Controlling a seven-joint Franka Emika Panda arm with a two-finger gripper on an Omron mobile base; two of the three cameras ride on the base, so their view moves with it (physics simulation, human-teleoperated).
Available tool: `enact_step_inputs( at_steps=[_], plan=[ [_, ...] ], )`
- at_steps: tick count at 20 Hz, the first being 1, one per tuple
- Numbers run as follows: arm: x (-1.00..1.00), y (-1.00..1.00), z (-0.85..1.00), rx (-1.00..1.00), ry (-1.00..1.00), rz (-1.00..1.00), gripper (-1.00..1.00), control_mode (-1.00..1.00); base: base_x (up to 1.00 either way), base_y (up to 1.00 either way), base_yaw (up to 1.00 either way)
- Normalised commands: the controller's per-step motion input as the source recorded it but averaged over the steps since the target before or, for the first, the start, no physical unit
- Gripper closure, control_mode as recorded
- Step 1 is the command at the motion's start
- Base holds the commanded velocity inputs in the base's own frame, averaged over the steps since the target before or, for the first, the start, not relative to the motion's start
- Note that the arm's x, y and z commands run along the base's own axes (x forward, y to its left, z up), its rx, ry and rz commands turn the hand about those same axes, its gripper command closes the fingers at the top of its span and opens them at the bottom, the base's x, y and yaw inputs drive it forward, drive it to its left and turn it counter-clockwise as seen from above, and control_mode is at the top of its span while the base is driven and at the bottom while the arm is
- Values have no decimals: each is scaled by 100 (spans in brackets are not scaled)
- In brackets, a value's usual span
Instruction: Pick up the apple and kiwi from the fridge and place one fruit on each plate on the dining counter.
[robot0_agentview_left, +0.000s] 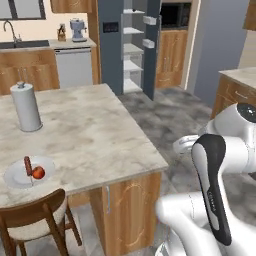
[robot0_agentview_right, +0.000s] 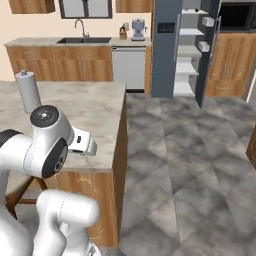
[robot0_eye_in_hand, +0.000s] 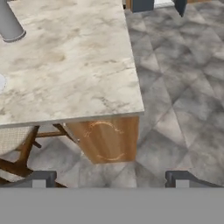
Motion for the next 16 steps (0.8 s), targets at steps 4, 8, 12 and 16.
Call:
enact_step_inputs(
  at_steps=[4,8,12,16],
  plan=[
    [0,0,0,0,0,0,-100,100,68,-100,9],
    [0,0,0,0,0,0,-100,100,95,-95,19],
    [0,0,0,0,0,0,-100,100,99,-91,22],
    [0,0,0,0,0,0,-100,100,100,-86,24]
  ],
)
